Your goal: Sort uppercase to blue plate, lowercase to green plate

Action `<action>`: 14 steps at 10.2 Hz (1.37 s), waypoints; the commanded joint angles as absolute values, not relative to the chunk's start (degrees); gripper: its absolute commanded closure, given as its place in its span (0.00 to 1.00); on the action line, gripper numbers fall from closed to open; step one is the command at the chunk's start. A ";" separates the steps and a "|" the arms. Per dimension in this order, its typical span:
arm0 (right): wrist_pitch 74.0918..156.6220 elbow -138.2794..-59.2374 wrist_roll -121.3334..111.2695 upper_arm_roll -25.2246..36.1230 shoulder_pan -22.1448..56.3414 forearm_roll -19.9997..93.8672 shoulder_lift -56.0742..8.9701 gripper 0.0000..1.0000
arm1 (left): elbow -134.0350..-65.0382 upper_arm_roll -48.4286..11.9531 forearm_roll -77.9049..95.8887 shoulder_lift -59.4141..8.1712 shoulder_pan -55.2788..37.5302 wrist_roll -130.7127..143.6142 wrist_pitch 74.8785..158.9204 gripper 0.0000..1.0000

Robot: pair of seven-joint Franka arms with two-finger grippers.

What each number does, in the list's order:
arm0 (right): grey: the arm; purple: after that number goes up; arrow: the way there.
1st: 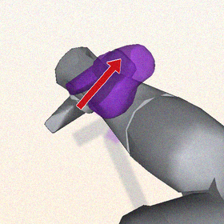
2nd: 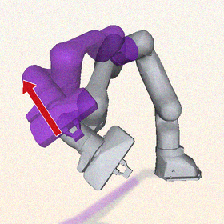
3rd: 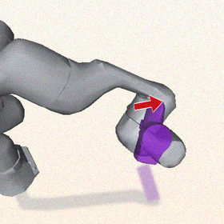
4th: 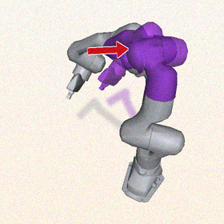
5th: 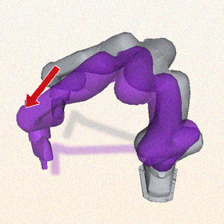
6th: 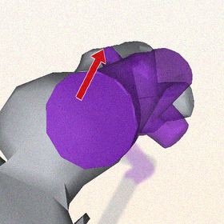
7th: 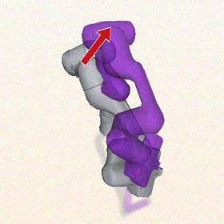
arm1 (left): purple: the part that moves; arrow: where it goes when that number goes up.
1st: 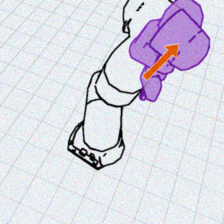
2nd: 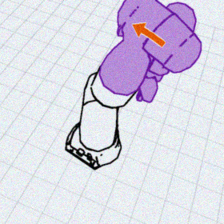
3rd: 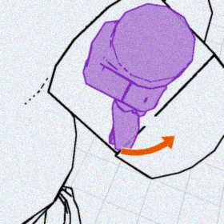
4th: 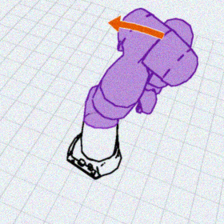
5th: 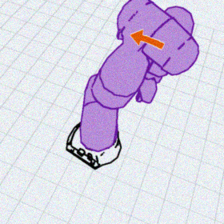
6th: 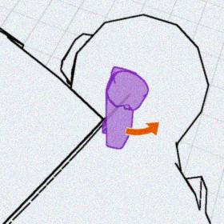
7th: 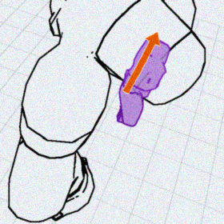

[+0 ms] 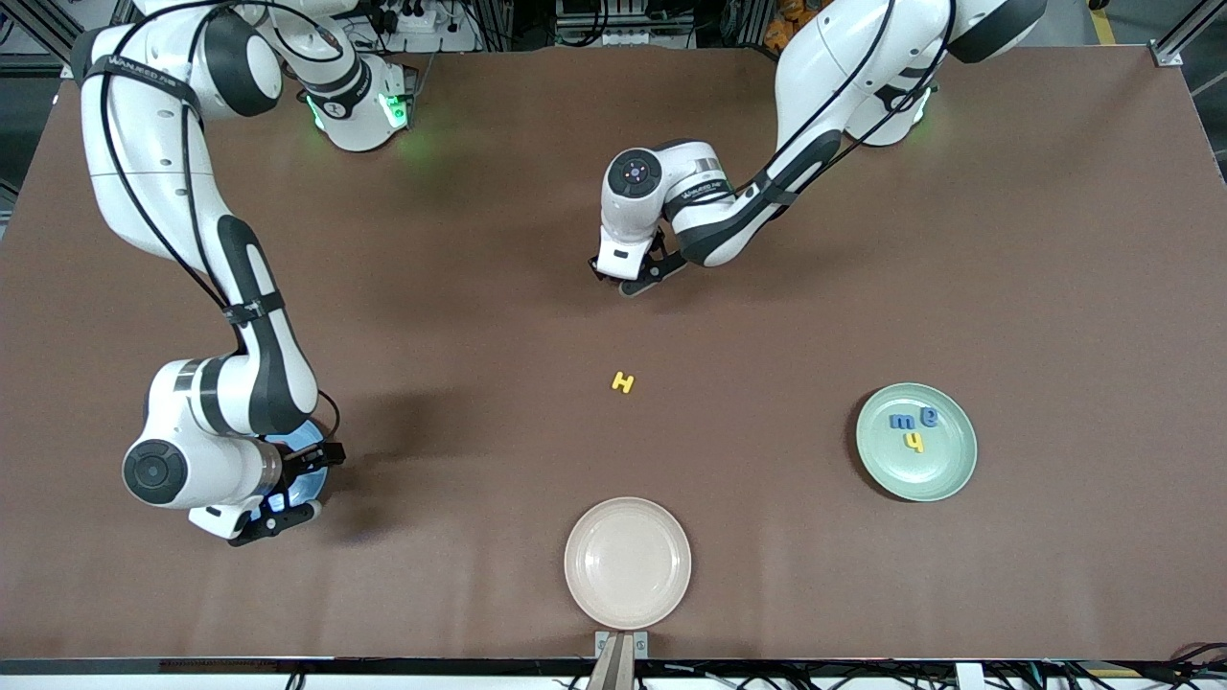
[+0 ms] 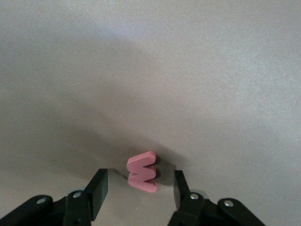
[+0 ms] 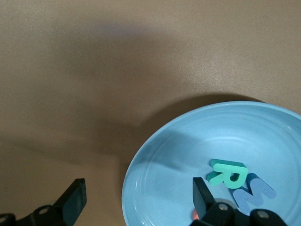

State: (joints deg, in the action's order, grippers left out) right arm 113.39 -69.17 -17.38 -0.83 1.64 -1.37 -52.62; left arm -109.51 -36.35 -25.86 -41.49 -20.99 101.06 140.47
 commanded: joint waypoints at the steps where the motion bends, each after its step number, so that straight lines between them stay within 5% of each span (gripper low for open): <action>1: 113.64 -70.49 -17.49 -1.23 1.49 -0.88 -50.72 0.00 | -110.57 -36.74 -27.77 -40.52 -20.30 102.57 141.68 0.57; 3: 112.25 -70.40 -18.10 -1.32 1.58 -0.97 -47.13 0.00 | -110.48 -36.74 -28.03 -40.96 -20.39 102.48 141.77 0.74; 6: 108.82 -70.66 -18.80 -1.76 1.15 -0.88 -39.66 0.00 | -110.48 -36.65 -28.83 -41.57 -20.48 102.48 141.77 0.76; 8: 107.76 -72.23 -22.23 -1.67 1.40 -0.88 -37.36 0.00 | -110.48 -36.65 -29.79 -41.40 -20.04 102.48 141.68 1.00; 14: 108.81 -72.51 -21.97 -1.67 1.67 -0.79 -37.79 0.00 | -107.15 -41.90 -29.79 -33.41 -5.32 92.50 136.08 1.00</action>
